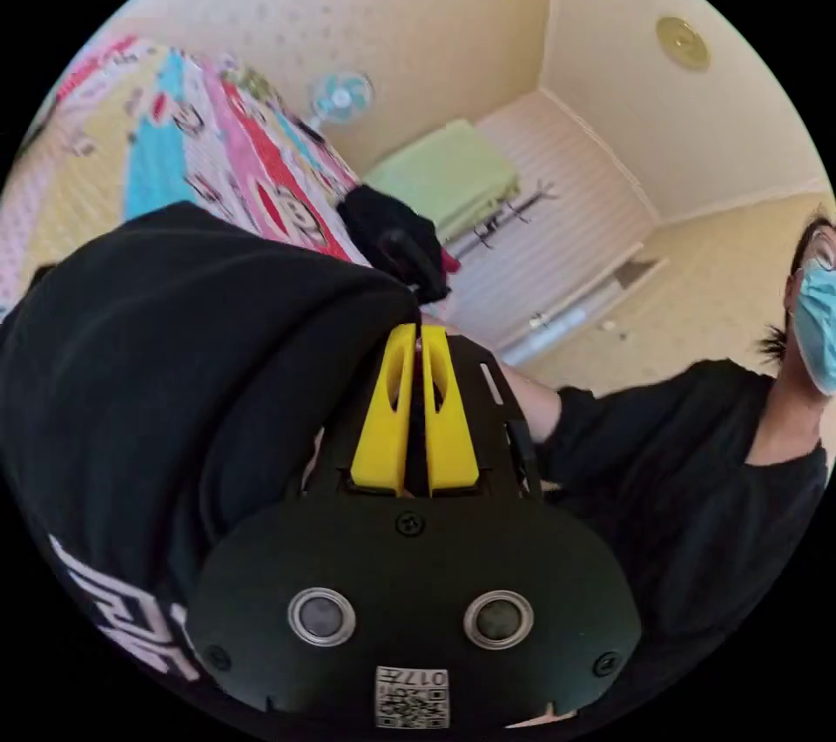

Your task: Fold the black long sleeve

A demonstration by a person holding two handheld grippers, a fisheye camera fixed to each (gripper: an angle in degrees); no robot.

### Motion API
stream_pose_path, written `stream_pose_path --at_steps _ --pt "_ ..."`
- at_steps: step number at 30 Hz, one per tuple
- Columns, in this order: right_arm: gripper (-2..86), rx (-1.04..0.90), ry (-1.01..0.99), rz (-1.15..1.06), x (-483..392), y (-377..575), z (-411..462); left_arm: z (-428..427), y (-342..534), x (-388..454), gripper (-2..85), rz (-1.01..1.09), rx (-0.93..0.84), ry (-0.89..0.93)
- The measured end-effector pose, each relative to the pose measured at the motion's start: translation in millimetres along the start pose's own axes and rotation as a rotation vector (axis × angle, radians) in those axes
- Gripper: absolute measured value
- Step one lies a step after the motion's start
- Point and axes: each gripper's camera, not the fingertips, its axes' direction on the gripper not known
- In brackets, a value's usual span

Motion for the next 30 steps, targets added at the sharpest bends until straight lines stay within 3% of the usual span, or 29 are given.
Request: stream_pose_path --at_steps 2,5,7,8,10,12,13,15,17,19,20,22,25,30 --pt "0.5 0.145 0.123 -0.044 -29 42 -15 25 32 2 -0.6 0.030 -0.052 0.138" --pt "0.9 0.112 0.354 -0.091 -78 48 -21 12 77 27 0.1 0.088 -0.028 0.140" --pt "1.5 0.106 0.465 -0.028 -101 38 -32 -32 110 56 2.8 0.173 0.115 -0.064" --pt "2.2 0.192 0.470 -0.035 -120 33 -47 -45 120 64 3.1 0.202 0.175 -0.137" --pt "3.9 0.345 0.347 -0.140 -152 24 -69 -88 167 85 4.3 0.192 0.486 -0.509" --pt "5.8 0.366 0.164 -0.238 -179 0 -73 -99 194 82 5.8 0.097 0.626 -0.784" --pt "7.2 0.293 0.063 -0.262 -193 -24 -62 -95 199 73 7.6 0.046 0.596 -0.919" --pt "9.8 0.076 -0.014 -0.263 -214 -60 -21 -90 194 61 9.5 -0.001 0.565 -0.924" --pt "11.3 -0.240 0.037 -0.253 -234 -84 58 -84 192 62 10.1 0.062 0.579 -0.885" --pt "10.3 -0.361 0.209 -0.245 -244 -83 101 -76 194 61 10.0 0.079 0.615 -0.961" --pt "8.4 -0.319 0.314 -0.259 -254 -81 97 -75 193 60 10.1 0.067 0.605 -0.984" --pt "4.6 -0.257 0.287 -0.263 -265 -80 65 -74 192 53 10.7 0.016 0.563 -1.001" --pt "3.2 -0.002 0.276 -0.201 -266 -71 -44 -77 200 49 10.8 0.026 0.597 -0.948" --pt "3.1 0.369 0.620 -0.010 -235 -30 -230 -83 198 44 10.0 0.051 0.626 -0.912"
